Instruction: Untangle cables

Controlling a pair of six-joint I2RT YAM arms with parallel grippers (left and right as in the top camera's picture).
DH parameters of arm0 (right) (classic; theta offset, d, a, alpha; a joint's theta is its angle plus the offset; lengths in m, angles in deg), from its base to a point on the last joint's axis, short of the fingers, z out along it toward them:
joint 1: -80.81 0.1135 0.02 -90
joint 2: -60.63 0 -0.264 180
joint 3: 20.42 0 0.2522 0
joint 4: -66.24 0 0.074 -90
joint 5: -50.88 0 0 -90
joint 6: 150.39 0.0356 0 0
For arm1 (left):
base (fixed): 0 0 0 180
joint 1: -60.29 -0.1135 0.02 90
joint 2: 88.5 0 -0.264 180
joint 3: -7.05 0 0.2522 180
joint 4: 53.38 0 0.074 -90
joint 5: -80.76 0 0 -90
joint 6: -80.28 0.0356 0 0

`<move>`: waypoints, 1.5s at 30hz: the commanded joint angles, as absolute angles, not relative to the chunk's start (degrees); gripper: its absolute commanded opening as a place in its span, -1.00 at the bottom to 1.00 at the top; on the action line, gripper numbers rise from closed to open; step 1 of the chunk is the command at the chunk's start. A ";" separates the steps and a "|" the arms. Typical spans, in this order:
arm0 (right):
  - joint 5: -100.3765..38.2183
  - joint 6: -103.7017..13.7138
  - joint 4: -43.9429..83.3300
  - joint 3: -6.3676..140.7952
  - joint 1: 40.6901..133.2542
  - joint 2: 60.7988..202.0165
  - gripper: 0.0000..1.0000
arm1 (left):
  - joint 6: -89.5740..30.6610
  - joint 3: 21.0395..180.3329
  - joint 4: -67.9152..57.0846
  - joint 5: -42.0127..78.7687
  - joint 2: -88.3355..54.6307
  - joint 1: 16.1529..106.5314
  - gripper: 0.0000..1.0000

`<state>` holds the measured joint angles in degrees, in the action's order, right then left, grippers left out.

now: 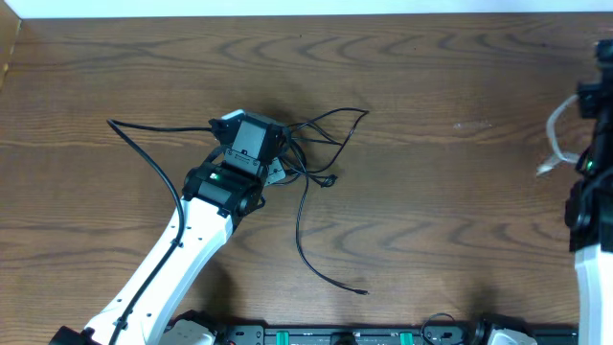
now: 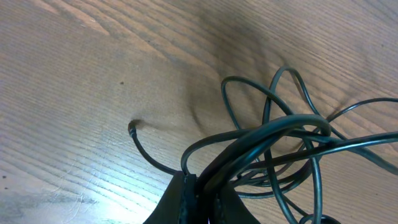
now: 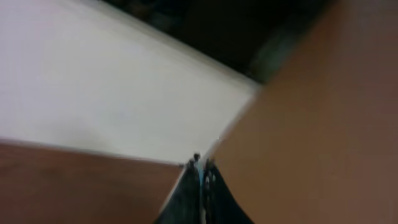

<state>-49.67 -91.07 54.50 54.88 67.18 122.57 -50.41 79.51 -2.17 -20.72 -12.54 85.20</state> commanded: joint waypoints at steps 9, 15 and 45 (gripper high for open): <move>-49.14 -93.91 69.41 49.17 48.54 126.85 -0.98 | -50.56 80.16 -2.13 -21.66 -13.26 85.00 -0.85; -47.68 -90.72 79.55 48.78 42.35 134.98 -0.97 | -50.56 80.16 -2.13 -21.64 -13.26 85.00 -0.85; -47.48 -64.14 77.95 52.36 28.28 173.82 0.16 | -50.95 80.16 -2.34 -21.66 -13.26 85.00 -0.83</move>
<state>-48.51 -74.68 79.88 51.44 28.43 173.54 -50.43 79.51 -2.39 -20.72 -12.54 85.20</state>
